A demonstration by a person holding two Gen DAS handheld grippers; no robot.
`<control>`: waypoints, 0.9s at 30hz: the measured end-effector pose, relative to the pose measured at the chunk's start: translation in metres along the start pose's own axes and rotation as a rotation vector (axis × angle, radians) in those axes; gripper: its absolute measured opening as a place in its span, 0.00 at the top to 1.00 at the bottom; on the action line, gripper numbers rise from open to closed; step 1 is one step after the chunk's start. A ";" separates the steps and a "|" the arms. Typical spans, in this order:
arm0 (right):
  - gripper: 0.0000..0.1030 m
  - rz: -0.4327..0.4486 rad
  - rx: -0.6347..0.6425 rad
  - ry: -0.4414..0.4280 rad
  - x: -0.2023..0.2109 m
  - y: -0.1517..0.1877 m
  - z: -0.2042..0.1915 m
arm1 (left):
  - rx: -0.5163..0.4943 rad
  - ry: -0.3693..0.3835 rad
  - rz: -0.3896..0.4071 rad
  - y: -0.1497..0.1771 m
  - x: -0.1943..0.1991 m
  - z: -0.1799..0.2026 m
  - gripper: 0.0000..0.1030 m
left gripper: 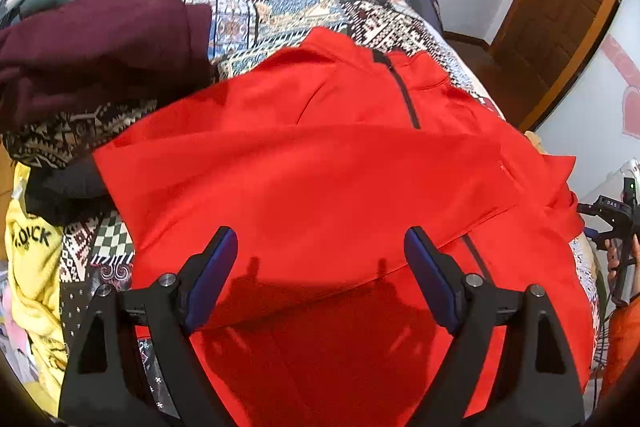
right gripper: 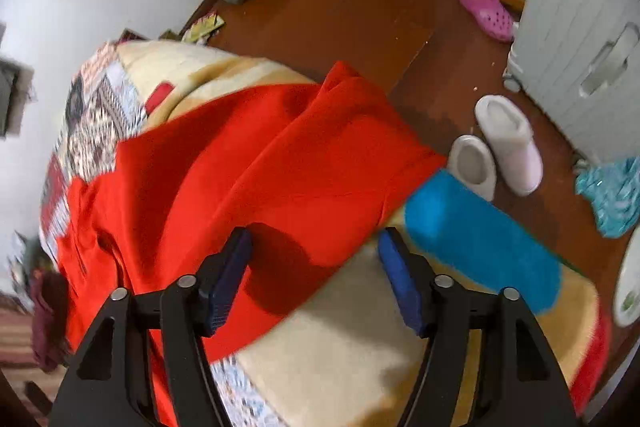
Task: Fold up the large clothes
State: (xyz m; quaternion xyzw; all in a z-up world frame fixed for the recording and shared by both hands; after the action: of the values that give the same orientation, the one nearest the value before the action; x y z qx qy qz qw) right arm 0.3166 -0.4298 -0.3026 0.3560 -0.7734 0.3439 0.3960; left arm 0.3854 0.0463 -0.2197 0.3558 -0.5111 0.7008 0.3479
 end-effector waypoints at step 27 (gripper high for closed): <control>0.93 0.370 0.256 0.064 0.106 -0.049 -0.105 | 0.002 0.004 0.045 0.010 0.022 -0.017 0.17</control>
State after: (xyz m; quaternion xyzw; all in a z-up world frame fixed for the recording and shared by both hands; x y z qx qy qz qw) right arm 0.3494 -0.3984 -0.1521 0.2441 -0.7626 0.5172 0.3021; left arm 0.3636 0.0634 -0.2091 0.3433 -0.5176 0.7097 0.3326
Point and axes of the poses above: each gripper's, at about its wrist camera, not at the fingertips, and x roughly against the way its jaws point, z to its right, y to its underside, the point moved 5 cm from there along -x, roughly the way its jaws point, and after that the axes turned 14 degrees about x, right-handed, at the moved point
